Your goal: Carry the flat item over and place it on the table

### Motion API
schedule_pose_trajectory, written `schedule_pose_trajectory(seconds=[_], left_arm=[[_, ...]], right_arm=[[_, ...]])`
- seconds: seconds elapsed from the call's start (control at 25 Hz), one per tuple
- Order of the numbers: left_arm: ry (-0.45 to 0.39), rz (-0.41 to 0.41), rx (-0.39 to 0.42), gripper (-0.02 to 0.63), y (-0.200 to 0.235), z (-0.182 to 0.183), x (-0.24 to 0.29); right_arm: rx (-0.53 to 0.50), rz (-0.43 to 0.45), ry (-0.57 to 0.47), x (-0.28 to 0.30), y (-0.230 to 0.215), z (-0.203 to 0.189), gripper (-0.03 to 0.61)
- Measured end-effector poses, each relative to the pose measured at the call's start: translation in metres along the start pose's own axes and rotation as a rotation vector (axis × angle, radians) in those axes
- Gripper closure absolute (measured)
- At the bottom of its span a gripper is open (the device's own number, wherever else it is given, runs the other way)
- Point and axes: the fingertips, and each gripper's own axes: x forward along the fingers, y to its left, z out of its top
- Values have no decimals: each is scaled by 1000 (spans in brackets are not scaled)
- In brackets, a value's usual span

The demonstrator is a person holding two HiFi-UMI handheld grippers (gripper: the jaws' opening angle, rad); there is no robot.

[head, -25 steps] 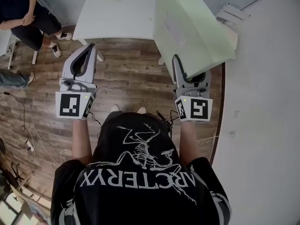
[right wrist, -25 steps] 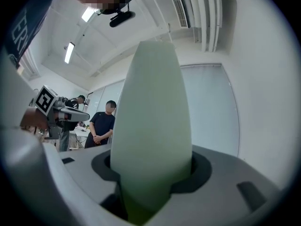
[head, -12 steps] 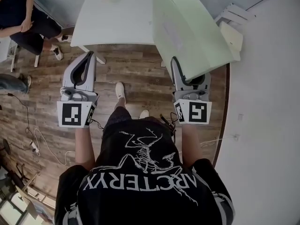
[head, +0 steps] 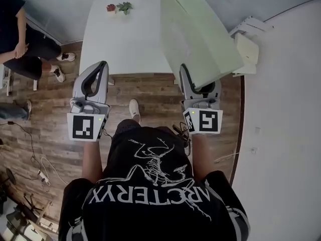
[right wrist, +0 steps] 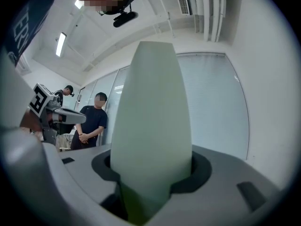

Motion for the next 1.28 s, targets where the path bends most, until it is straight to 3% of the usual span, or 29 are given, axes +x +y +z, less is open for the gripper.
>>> schedule_pose_trajectory(seconds=[0.24,0.4,0.52,0.6,0.76,1.08,1.16,1.28], left_arm=[[-23,-33,-8,603,55,-9,39],[24,-52,-32,603,65,-18,54],[11,-49,-23,603,71,-20,68],[8,-41,-12,603,71,-22,78],[38,-10,-21,603,59,-20,85],[97,39,-5,603,44,-26,104],[104,52,-4,603,40,-24,105],[111,74,0,603,38,-20,104]], right_arm=[[5,-28,20,60,11,1,322],[18,-58,28,78,4,0,324],[76,-71,28,93,-8,-12,324],[182,-76,31,102,-22,-30,324],[532,-87,70,108,-54,-81,324],[1217,-114,237,137,-78,-241,324],[1332,-128,266,142,-76,-273,324],[1417,-140,303,148,-72,-305,324]])
